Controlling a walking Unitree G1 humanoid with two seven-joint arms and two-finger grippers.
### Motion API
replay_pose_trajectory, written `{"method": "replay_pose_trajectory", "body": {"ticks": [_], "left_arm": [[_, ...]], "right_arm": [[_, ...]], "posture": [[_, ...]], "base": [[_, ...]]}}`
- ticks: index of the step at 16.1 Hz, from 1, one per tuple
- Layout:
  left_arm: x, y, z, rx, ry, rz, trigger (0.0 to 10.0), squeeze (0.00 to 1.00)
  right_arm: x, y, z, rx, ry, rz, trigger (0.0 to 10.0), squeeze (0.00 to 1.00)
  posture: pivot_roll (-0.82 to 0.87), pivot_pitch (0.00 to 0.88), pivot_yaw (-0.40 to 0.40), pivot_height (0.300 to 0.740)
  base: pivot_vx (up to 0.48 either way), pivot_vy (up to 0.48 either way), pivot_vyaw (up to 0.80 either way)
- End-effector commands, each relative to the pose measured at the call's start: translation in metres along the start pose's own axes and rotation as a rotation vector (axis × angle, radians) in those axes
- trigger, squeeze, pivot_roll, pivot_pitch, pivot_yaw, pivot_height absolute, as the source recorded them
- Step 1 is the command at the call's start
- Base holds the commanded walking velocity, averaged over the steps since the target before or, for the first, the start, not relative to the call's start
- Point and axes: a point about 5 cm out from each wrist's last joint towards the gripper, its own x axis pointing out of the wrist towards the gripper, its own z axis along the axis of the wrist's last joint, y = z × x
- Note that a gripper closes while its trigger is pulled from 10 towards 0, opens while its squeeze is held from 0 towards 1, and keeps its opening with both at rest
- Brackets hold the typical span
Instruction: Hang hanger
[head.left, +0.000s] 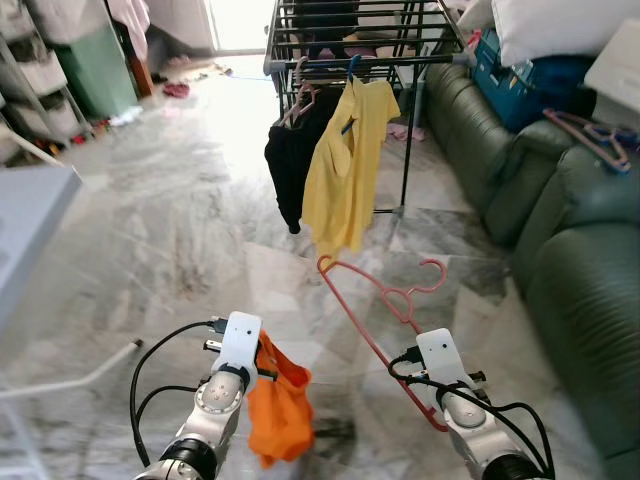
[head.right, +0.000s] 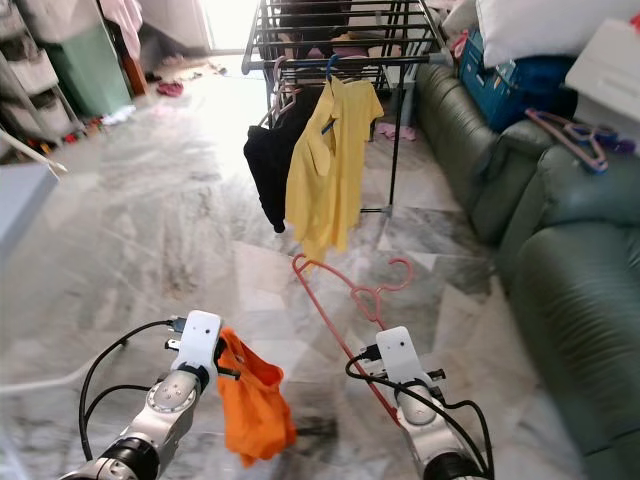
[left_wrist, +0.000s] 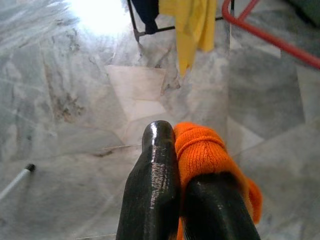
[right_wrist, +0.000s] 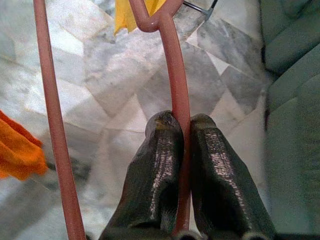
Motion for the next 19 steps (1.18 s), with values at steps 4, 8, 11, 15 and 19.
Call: {"method": "replay_pose_trajectory", "body": {"ticks": [4,8,11,15,19], "left_arm": [[0.001,-0.006,0.004,-0.026,-0.023,0.026,10.0,0.0],[0.01,0.004,0.029,0.1,-0.099,-0.002,10.0,0.0],[0.018,0.016,0.047,0.185,-0.105,0.029,10.0,0.0],[0.025,0.027,0.066,0.206,-0.116,0.055,10.0,0.0],[0.026,0.029,0.071,0.209,-0.124,0.067,10.0,0.0]], "right_arm": [[0.006,0.005,0.017,-0.066,-0.035,0.066,10.0,0.0],[0.007,-0.001,0.029,-0.083,-0.119,0.02,10.0,0.0],[0.001,-0.019,0.034,-0.17,-0.209,0.04,10.0,0.0],[-0.019,-0.045,0.045,-0.327,-0.332,0.334,10.0,0.0],[-0.034,-0.049,0.037,-0.463,-0.279,0.565,10.0,0.0]], "posture": [[-0.08,0.0,-0.083,0.74],[-0.1,0.0,-0.023,0.74],[-0.13,0.0,0.007,0.74],[-0.16,0.0,0.04,0.74],[-0.16,0.0,0.042,0.74]], "base": [[0.0,0.0,0.0],[0.0,0.0,0.0],[0.0,0.0,0.0],[0.0,0.0,0.0],[0.0,0.0,0.0]]}}
